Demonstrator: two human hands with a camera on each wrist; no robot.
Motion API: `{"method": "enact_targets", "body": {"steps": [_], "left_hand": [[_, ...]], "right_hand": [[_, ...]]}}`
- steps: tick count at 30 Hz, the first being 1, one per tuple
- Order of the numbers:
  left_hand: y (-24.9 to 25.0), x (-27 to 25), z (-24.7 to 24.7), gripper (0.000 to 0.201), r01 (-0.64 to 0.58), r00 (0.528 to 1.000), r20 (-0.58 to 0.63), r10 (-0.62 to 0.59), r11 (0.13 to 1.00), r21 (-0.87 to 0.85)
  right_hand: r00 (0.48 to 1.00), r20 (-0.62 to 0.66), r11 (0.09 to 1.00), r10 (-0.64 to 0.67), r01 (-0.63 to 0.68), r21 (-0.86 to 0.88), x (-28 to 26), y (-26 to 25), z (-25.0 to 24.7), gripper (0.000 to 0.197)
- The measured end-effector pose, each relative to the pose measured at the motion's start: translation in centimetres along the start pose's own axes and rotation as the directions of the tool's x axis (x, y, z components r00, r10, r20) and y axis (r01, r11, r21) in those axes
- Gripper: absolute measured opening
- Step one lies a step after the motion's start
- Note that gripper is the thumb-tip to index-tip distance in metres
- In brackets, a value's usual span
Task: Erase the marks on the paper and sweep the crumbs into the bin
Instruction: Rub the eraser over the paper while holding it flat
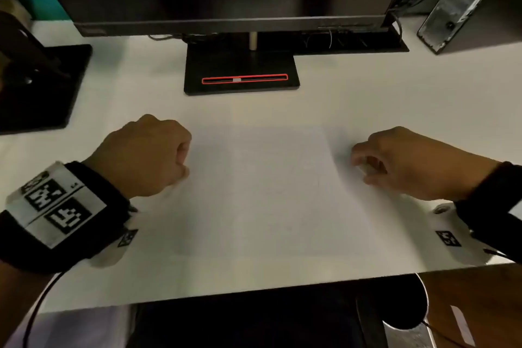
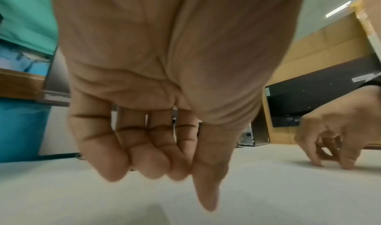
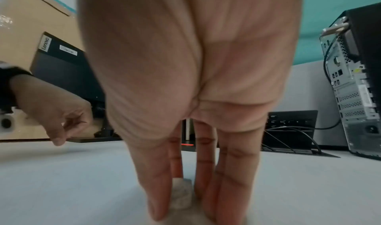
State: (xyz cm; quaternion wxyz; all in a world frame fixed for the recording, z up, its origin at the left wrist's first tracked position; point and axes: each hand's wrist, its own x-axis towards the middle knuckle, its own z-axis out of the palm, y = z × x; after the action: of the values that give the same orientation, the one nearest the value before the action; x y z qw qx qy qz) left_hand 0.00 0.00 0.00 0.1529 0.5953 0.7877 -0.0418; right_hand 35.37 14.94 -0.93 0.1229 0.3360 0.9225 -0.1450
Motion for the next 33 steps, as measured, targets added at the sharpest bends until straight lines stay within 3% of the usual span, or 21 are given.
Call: {"method": "enact_targets", "body": {"steps": [3, 6, 11, 14, 20, 24, 29, 33], "left_hand": [[0.0, 0.0, -0.2, 0.027, -0.038, 0.999, -0.019, 0.038, 0.999, 0.035], [2.7, -0.8, 0.4, 0.028, -0.21, 0.976, 0.048, 0.211, 0.977, -0.021], [6.5, -2.2, 3.2, 0.075, -0.377, 0.902, 0.203, 0.381, 0.924, -0.059], [7.4, -3.2, 4.6, 0.082, -0.373, 0.889, 0.291, 0.354, 0.928, 0.01], [8.6, -5.1, 4.1, 0.08, -0.351, 0.897, 0.307, 0.318, 0.935, 0.057], [10.0, -3.9, 3.6, 0.082, -0.409, 0.889, 0.251, 0.383, 0.91, 0.062], [11.1, -2.1, 4.2, 0.098, -0.4, 0.868, 0.339, 0.364, 0.916, 0.042], [11.2, -1.9, 4.4, 0.1, -0.413, 0.863, 0.33, 0.382, 0.91, 0.028]], "right_hand": [[1.0, -0.017, 1.0, -0.011, 0.012, 0.011, -0.2, 0.4, -0.1, 0.017], [0.999, -0.032, 0.997, -0.003, 0.005, 0.073, -1.0, 0.0, -0.4, 0.018], [0.99, -0.127, 0.987, -0.068, 0.085, 0.135, -2.6, -1.6, -0.2, 0.034], [0.982, -0.148, 0.977, -0.118, 0.142, 0.162, -3.5, -3.1, 0.7, 0.037], [0.985, -0.088, 0.971, -0.15, 0.164, 0.176, -4.4, -3.9, 2.8, 0.018], [0.985, -0.098, 0.976, -0.143, 0.156, 0.153, -3.6, -4.7, 3.5, 0.01], [0.983, -0.154, 0.98, -0.104, 0.127, 0.15, -3.3, -4.8, 3.7, 0.012], [0.979, -0.177, 0.977, -0.098, 0.129, 0.17, -3.2, -4.5, 4.0, 0.014]]}}
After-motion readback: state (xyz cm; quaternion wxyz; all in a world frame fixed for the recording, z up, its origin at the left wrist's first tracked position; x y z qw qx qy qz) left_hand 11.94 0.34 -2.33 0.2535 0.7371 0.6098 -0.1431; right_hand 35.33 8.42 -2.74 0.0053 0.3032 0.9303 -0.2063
